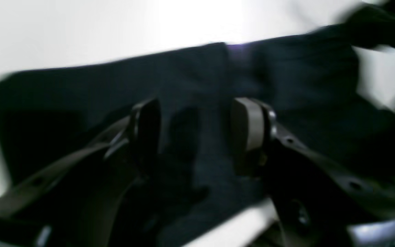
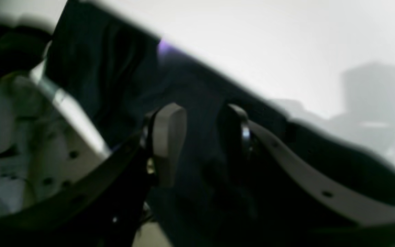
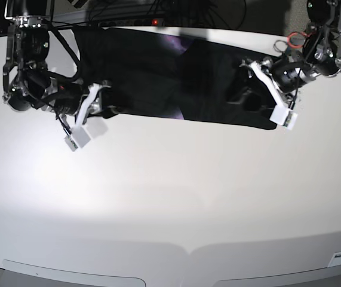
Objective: Fold the T-shirt properly
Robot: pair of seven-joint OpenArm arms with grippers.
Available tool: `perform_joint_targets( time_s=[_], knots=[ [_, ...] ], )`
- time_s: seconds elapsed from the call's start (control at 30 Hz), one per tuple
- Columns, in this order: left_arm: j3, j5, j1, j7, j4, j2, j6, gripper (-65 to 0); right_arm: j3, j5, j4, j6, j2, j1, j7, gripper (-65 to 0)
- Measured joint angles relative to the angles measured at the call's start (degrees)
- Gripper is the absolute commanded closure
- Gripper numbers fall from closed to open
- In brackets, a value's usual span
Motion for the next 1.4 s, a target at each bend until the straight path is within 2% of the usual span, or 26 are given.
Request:
perform_joint_targets(
  time_s=[0.13, 0.2, 0.3, 0.4, 0.47, 0.57, 0.63, 0.73, 0.93, 1.03, 1.27, 1.4],
  knots=[
    [-0.13, 6.34, -0.02, -2.93, 0.0, -1.22, 3.82, -32.2, 5.84, 2.54, 0.0, 0.15, 0.0, 0.09, -6.47, -23.5],
    [-0.11, 6.4, 0.0, -3.04, 0.0, -1.18, 3.85, -32.2, 9.18, 4.31, 0.0, 0.15, 0.09, -0.02, -11.04, -23.5],
    [0.09, 6.01, 0.02, -3.63, -0.57, -1.03, 3.43, -32.2, 12.07, 8.74, 0.02, 0.17, 1.88, -2.84, -12.2, -23.5],
    [0.09, 6.27, 0.02, -5.29, -2.84, -1.01, 3.43, -32.2, 12.83, 4.68, 0.0, 0.17, 3.56, -6.49, -12.83, -23.6],
    [0.07, 7.1, 0.02, -6.67, -4.63, -1.01, 3.45, -32.2, 12.83, 3.43, 0.0, 0.17, 4.13, -8.46, -12.61, -25.2],
    [0.07, 8.68, 0.0, -6.93, -6.78, -1.01, 3.43, -32.2, 12.76, 3.15, 0.0, 0.17, 4.13, -9.99, -7.82, -37.6],
    [0.07, 9.18, 0.02, -6.88, -7.15, -1.05, 3.43, -32.2, 12.72, 2.99, 0.0, 0.17, 4.09, -10.84, -5.62, -42.8],
    [0.07, 9.25, -0.04, -6.97, -7.13, -1.03, 3.43, -32.2, 12.72, -1.77, -0.02, 0.17, 4.11, -11.32, -5.49, -43.3],
    [0.07, 9.25, -0.02, -6.95, -7.13, -1.05, 3.45, -32.2, 12.72, -1.46, -5.75, -1.2, 4.09, -11.13, -4.5, -43.3],
    [0.07, 9.09, 0.0, -6.95, -7.13, -1.01, 3.43, -32.2, 12.85, 0.96, -9.03, -1.11, 3.89, -10.99, -3.06, -43.2],
    [0.07, 9.03, -0.02, -6.95, -7.13, -1.01, 3.43, -32.2, 13.11, 2.08, -11.89, -0.83, -0.81, -10.36, -2.01, -43.2],
    [0.07, 9.03, -0.02, -6.95, -7.13, -1.03, 3.45, -32.2, 12.57, 2.97, -11.96, 0.13, -3.41, -9.57, -4.39, -41.9]
  ],
)
